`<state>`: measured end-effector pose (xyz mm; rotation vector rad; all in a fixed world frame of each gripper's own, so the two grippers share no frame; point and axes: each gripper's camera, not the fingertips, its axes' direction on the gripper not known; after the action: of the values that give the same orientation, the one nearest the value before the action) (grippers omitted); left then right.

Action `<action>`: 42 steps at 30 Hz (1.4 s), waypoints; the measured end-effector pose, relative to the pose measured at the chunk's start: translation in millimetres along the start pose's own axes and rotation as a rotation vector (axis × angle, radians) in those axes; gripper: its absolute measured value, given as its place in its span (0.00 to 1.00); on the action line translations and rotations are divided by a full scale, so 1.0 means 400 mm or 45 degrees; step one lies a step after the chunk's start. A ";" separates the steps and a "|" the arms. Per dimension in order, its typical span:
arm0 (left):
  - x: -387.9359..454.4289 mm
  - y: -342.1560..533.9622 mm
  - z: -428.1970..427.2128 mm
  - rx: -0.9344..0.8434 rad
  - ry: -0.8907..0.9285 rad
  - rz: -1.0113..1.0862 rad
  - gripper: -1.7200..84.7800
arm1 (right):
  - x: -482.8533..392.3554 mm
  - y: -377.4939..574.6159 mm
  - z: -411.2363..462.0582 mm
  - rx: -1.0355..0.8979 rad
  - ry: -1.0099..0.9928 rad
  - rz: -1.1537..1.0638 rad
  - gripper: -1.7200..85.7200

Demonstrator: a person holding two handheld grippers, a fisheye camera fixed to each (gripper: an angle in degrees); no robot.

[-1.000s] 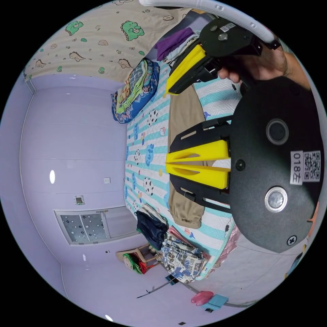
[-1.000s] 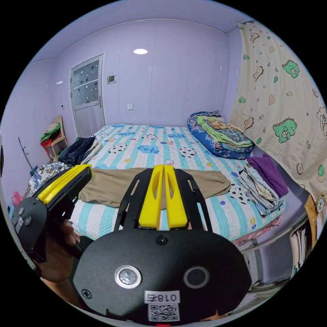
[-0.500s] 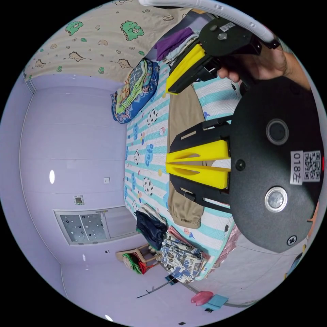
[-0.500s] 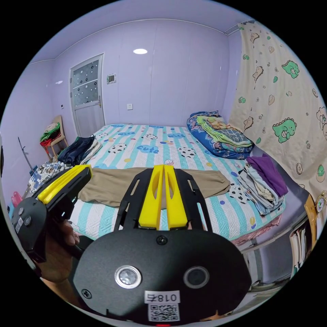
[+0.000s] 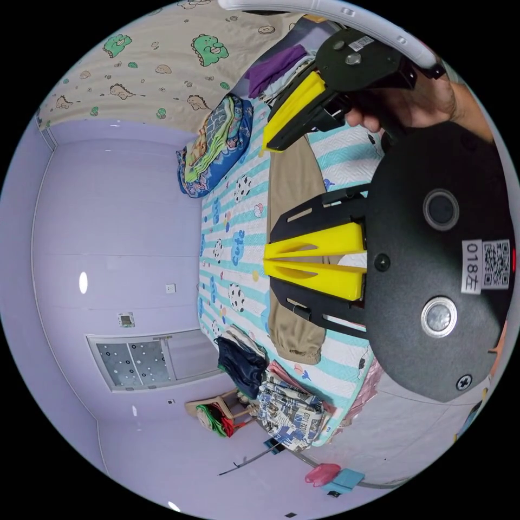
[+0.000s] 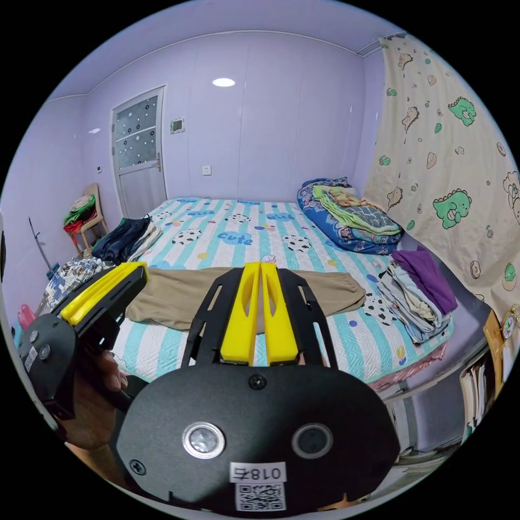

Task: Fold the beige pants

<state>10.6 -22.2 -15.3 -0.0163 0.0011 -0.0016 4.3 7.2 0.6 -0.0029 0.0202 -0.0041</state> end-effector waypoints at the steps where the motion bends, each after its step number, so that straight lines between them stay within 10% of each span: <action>1: -0.001 0.000 0.000 0.000 0.001 0.000 0.01 | 0.000 0.000 0.000 0.000 0.001 0.000 0.01; 42: -0.027 0.019 0.019 -0.007 0.008 0.000 0.01 | -0.002 -0.004 -0.004 -0.001 0.000 -0.003 0.01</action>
<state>-0.4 -14.3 -7.7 -0.0214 0.0072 -0.0014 3.4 5.6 -1.2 -0.0034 0.0203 -0.0063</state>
